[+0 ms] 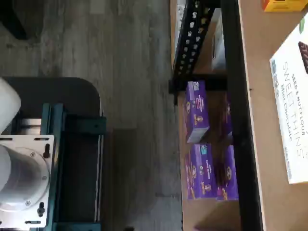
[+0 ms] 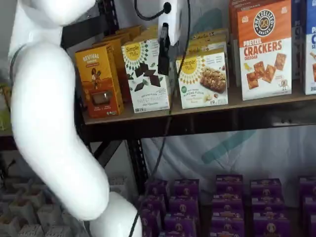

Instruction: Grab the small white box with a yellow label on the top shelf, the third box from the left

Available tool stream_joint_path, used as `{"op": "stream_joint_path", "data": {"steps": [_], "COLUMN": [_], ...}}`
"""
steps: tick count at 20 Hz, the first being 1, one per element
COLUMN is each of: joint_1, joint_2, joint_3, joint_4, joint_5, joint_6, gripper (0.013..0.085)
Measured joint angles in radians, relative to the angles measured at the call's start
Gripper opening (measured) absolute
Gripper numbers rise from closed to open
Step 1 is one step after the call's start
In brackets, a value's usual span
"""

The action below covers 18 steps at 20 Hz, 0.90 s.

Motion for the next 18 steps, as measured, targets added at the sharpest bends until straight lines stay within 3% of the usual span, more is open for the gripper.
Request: {"op": "stream_joint_path", "data": {"steps": [2,4,9,12,15,18], "joint_1": [0.028,0.031,0.017,-0.013,-0.042,-0.055], "joint_2": [-0.042,-0.056,-0.115,-0.139,-0.131,-0.110], "joint_3": [0.047,0.065,0.144,0.184,0.191,0.184], "joint_4": [-0.037,-0.034,0.040,0.115,0.187,0.216], "joint_5": [-0.063,-0.081,-0.161,-0.222,-0.267,-0.313], "joint_6": [0.008,0.012,0.017,0.008,-0.003,-0.017], "gripper": [0.0850,0.0850,0.0850,0.0850,0.0850,0.0850]}}
